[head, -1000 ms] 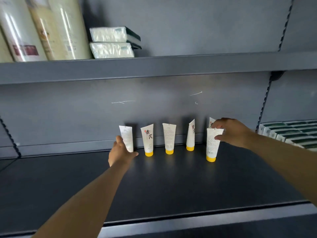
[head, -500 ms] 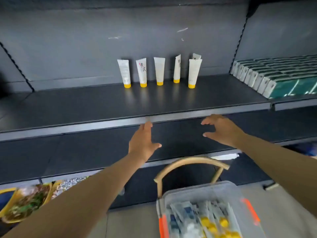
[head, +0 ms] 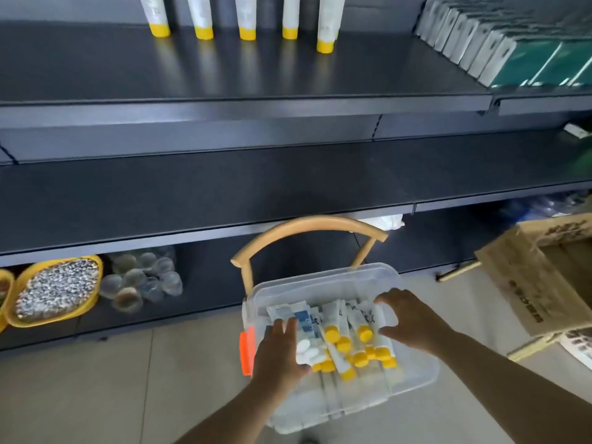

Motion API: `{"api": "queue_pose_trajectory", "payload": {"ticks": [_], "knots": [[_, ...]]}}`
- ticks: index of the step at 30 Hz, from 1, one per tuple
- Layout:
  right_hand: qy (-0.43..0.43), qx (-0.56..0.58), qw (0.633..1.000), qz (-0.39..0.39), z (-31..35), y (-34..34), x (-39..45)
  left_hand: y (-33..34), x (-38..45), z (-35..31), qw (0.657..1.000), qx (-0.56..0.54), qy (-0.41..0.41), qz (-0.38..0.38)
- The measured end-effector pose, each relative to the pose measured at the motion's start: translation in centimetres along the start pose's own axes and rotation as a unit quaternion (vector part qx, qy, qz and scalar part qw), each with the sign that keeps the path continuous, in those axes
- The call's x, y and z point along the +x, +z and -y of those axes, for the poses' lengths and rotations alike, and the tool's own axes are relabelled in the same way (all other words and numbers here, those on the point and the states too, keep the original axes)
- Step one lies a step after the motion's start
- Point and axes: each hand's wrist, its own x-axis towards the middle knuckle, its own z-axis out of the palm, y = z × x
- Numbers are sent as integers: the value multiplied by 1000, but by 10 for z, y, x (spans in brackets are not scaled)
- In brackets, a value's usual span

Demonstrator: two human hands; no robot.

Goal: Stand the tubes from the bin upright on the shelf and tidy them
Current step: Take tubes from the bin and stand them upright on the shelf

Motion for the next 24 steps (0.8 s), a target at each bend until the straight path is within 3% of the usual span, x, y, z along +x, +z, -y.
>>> {"api": "queue_pose_trajectory", "payload": {"ticks": [14,24], "knots": [[36,102,992,58,-58,96,139,111,152,-43,994,-91,-53,-26],[64,36,988,137,-64,167,196,161,214,-41,992,-51,-96,57]]}}
